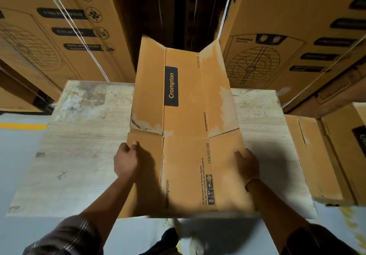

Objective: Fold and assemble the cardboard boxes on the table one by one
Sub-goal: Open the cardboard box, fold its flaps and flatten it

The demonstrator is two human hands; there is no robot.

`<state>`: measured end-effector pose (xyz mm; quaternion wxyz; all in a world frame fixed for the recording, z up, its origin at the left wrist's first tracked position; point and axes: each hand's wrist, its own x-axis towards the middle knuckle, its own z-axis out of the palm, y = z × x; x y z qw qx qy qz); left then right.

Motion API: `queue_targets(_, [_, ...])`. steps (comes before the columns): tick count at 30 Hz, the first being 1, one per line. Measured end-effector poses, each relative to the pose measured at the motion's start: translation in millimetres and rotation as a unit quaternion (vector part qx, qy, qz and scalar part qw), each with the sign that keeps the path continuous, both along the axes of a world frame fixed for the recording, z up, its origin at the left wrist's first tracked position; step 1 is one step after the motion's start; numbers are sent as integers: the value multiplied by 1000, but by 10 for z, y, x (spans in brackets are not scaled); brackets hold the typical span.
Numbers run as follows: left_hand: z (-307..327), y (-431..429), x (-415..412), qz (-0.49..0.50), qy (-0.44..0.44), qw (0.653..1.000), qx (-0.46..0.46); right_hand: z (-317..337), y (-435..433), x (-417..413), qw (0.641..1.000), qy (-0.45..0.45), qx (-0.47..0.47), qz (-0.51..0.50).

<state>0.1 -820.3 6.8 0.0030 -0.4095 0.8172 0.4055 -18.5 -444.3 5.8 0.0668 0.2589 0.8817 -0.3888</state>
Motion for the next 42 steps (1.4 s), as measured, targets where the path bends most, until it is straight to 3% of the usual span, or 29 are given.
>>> queue_targets(8, [478, 47, 637, 42, 83, 996, -7, 417, -40, 366, 996, 48, -71, 2])
queue_targets(21, [987, -393, 2104, 142, 181, 973, -1, 936, -520, 934, 975, 127, -149, 107])
queue_targets(33, [1071, -1857, 3695, 277, 158, 946, -52, 930, -2403, 1574, 952, 90, -170, 238])
queue_targets(42, [1195, -3486, 4780, 309, 126, 940, -68, 868, -4238, 2426, 938, 81, -196, 274])
